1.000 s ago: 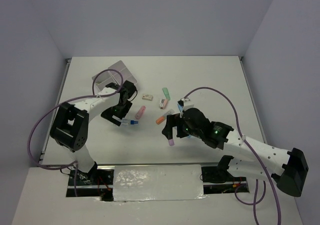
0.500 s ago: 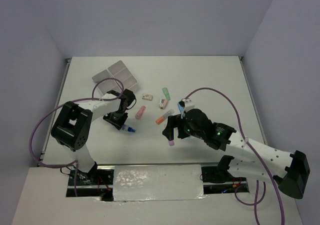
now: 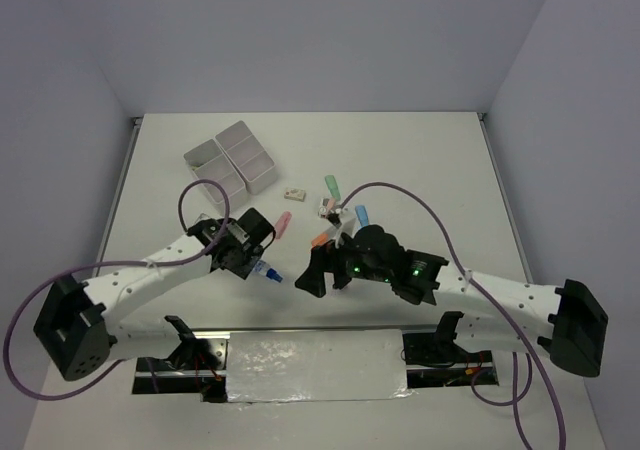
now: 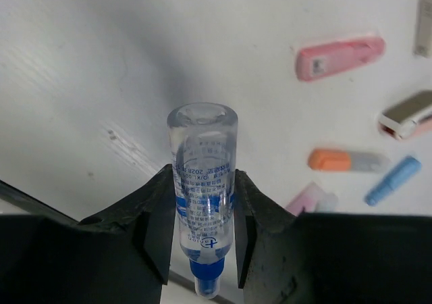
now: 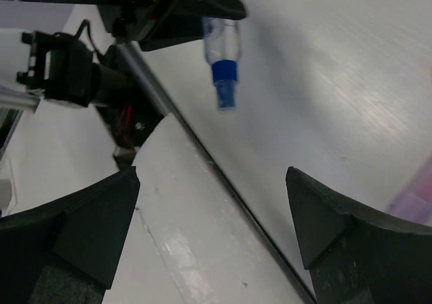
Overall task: Sort the stationery into containers
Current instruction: Pick up the stationery from the center of the board.
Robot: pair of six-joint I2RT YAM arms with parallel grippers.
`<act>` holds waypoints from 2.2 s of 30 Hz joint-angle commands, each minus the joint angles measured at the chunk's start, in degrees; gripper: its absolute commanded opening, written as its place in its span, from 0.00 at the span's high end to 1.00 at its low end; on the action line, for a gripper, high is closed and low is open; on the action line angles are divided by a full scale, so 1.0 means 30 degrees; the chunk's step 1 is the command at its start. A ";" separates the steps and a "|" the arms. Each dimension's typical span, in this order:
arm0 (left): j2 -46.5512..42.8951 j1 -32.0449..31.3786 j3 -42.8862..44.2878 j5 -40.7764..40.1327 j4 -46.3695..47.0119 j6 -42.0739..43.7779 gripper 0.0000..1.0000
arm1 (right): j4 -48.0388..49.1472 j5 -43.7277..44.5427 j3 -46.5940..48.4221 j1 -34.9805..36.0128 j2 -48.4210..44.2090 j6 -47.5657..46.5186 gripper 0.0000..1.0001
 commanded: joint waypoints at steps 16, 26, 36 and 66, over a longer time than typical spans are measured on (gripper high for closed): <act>-0.5104 -0.1468 0.0150 -0.2668 0.1875 0.2241 1.00 | 0.2523 0.2623 0.2792 0.2069 0.2236 -0.0867 0.13; -0.7538 -0.1468 -0.0993 -0.1059 0.4366 0.3178 1.00 | 0.6064 0.1568 0.2615 0.2099 0.4257 -0.2859 0.21; -0.7420 -0.1497 -0.1081 -0.0382 0.4983 0.3619 1.00 | 0.7187 0.0893 0.3608 0.2069 0.6011 -0.3562 0.36; -0.7130 -0.1527 0.3163 0.1576 0.6303 2.0064 0.01 | -0.8219 -0.2095 0.8033 0.0282 0.4203 -1.0095 1.00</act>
